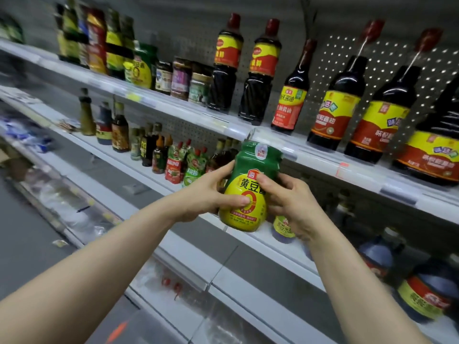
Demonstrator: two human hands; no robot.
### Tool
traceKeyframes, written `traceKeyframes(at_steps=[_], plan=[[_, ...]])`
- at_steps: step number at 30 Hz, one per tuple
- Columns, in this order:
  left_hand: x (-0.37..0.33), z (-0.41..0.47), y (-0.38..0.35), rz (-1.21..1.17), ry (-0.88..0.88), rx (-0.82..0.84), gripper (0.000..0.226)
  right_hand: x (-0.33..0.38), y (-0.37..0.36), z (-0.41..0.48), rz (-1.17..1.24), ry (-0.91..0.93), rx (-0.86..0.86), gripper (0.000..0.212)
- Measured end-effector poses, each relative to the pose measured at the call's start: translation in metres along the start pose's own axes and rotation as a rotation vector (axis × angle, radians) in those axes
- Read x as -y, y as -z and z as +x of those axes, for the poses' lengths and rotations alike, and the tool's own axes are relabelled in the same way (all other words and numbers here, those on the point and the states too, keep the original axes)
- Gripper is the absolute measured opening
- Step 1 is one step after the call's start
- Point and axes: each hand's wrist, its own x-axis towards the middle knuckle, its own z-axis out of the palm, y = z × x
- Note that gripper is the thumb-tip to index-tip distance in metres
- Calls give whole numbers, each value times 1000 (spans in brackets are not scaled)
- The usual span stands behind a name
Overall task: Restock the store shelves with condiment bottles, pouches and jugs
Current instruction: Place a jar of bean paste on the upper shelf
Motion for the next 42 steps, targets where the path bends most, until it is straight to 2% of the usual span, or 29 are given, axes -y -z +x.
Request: traceKeyframes(at_steps=[4,9,21,28,32,39,42], plan=[[-4,-10,60,16,0,-35,69,8,-52,33,4,32,18,54],[-12,-18,129,67,17,-60,93,16,-113,74,0,73,6,55],[6,-11,244,65,13,3,66,11,-195,141,-30,100,-23,59],[12,13,282,89,-14,-57,89,8,-210,195,-48,123,19,55],[12,22,311,151,-16,-103,88,6,-226,227,-37,142,60,51],[18,28,369,73,-81,-215,83,15,-265,283,-80,214,130,52],[14,36,404,67,-140,-272,90,25,-290,312,-91,255,116,45]])
